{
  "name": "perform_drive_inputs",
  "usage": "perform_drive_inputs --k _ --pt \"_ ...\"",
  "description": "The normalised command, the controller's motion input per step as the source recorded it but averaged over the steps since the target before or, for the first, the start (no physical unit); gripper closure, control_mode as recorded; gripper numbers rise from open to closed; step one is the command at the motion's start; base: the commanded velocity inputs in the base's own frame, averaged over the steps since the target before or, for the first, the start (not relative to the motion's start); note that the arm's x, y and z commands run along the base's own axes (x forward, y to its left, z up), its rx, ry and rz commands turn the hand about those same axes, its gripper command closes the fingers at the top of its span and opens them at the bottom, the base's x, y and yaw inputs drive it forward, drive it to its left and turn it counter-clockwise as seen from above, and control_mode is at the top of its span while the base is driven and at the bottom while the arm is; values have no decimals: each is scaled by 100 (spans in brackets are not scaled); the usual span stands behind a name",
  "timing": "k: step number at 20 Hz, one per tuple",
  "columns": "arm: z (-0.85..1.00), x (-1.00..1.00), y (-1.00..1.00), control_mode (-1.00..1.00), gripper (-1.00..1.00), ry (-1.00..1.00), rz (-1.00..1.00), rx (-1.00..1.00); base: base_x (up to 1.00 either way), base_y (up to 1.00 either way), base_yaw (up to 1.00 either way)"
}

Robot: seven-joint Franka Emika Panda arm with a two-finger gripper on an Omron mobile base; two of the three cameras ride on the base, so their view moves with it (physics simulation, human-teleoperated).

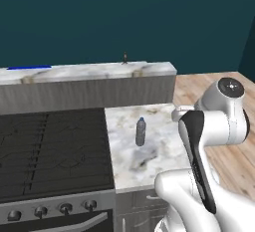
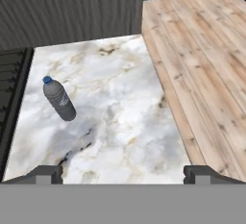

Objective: Place the drinks on the dining counter in a tight cluster.

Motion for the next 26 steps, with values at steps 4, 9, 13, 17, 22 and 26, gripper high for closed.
perform_drive_inputs --k 4,9,13,17,22,26 --pt "0 9 5 -100 -100 1 7 0 0 0 0" --pt "-2 84 21 -100 -100 2 72 0 0 0 0" --pt "-11 96 5 -100 -100 0 67 0 0 0 0" --pt "-23 94 0 -100 -100 -1 36 0 0 0 0" --pt "-38 54 7 -100 -100 0 21 0 0 0 0" --pt "-21 1 4 -100 -100 -1 34 0 0 0 0"
